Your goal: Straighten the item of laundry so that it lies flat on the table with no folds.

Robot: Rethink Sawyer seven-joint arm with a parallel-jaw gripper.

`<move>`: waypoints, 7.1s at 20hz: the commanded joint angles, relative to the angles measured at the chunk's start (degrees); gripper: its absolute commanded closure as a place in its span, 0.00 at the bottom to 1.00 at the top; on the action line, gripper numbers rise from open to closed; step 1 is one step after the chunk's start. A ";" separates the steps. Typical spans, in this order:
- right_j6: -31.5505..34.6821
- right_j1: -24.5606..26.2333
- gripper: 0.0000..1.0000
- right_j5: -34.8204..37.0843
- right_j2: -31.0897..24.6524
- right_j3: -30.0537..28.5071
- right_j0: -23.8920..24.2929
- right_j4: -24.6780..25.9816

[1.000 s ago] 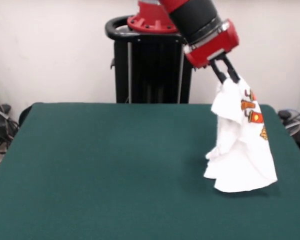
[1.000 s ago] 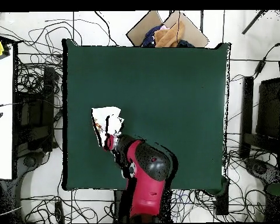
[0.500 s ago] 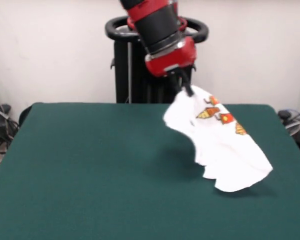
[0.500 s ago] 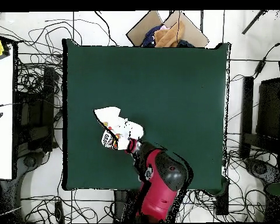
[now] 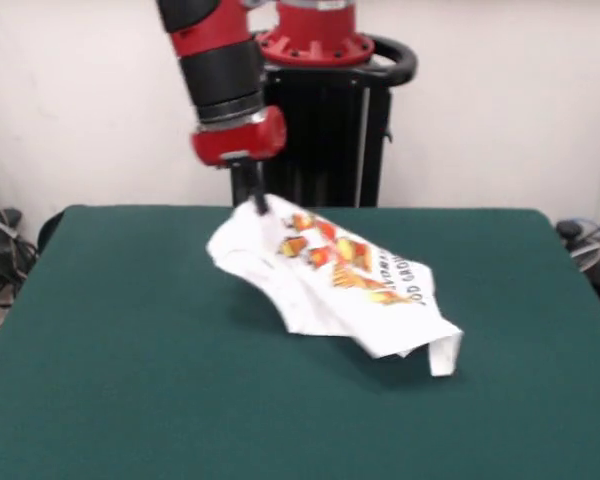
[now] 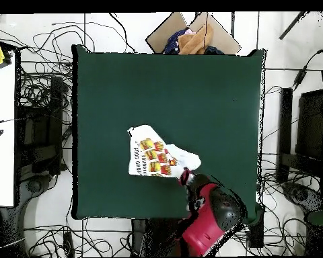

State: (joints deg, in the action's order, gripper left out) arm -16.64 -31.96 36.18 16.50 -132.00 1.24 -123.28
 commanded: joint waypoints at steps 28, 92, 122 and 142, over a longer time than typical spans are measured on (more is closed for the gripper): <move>-17.48 28.38 0.00 11.09 10.26 15.93 -1.75 -19.50; -1.82 46.98 0.00 12.96 4.51 27.21 -21.22 -34.96; 16.09 39.46 1.00 9.15 0.59 29.04 -28.45 -34.70; 35.06 43.82 1.00 -6.69 4.61 44.37 -35.78 -42.30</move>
State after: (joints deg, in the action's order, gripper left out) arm -2.60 8.63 29.64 29.76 -102.08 -32.69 -162.67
